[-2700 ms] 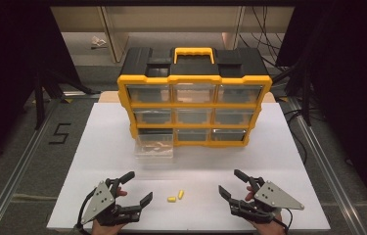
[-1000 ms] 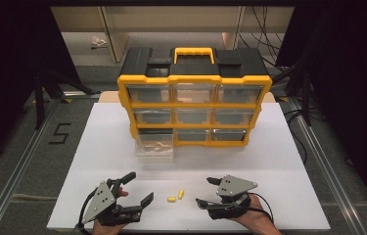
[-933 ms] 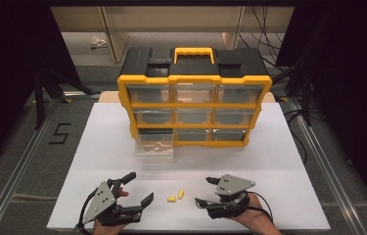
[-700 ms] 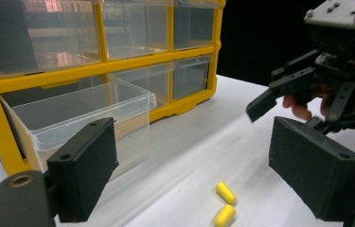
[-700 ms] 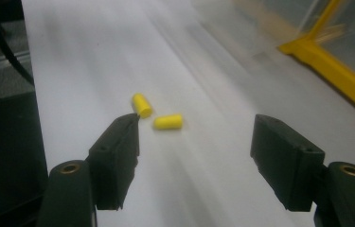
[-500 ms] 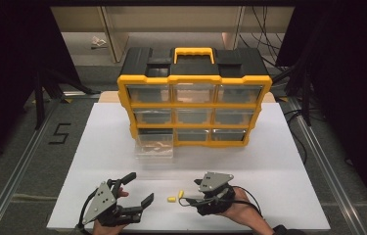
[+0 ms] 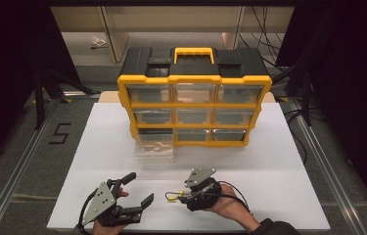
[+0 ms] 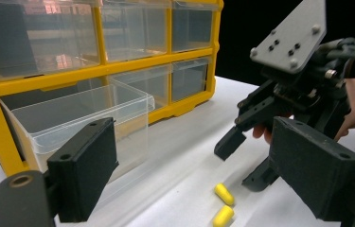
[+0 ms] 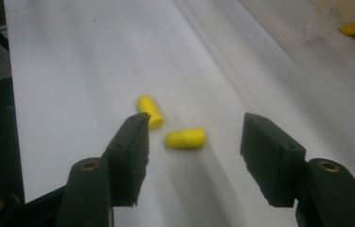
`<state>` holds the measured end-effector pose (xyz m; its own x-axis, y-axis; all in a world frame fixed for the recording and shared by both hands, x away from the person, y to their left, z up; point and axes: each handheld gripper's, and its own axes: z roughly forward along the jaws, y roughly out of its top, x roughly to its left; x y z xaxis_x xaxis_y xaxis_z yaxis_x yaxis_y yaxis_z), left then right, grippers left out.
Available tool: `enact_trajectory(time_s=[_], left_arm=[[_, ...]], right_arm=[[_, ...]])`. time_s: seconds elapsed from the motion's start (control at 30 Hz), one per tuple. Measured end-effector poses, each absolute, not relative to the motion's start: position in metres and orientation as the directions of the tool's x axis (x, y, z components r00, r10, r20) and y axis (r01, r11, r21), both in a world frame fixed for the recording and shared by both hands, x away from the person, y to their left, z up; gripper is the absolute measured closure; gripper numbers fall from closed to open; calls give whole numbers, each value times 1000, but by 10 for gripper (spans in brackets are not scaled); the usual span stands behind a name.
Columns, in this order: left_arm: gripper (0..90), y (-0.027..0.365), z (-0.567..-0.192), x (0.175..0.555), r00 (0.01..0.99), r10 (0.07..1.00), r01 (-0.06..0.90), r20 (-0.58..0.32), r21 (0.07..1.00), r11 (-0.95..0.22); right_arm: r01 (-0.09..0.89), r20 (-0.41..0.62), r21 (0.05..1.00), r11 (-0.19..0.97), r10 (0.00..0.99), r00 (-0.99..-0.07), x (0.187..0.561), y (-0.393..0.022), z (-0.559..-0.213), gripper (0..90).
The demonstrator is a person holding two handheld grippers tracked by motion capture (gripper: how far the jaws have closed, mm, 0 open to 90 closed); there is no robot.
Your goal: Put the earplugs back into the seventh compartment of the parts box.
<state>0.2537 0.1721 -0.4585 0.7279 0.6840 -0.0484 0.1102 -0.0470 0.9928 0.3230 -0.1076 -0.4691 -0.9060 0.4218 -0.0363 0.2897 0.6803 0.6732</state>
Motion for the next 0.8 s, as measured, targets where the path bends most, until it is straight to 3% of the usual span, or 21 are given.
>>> enact_trajectory(time_s=[0.47,0.63,0.8], left_arm=[[158,172,-458,253,730,682,107,-47,993,-45],[158,171,-458,253,731,681,106,-46,993,-47],[158,171,-458,253,730,682,105,-47,993,-44]], right_arm=[[291,-26,633,717,396,-918,331,-94,-482,576],[309,-4,619,722,396,-918,333,-92,-485,671],[308,2,633,710,397,-918,335,-95,-481,693]])
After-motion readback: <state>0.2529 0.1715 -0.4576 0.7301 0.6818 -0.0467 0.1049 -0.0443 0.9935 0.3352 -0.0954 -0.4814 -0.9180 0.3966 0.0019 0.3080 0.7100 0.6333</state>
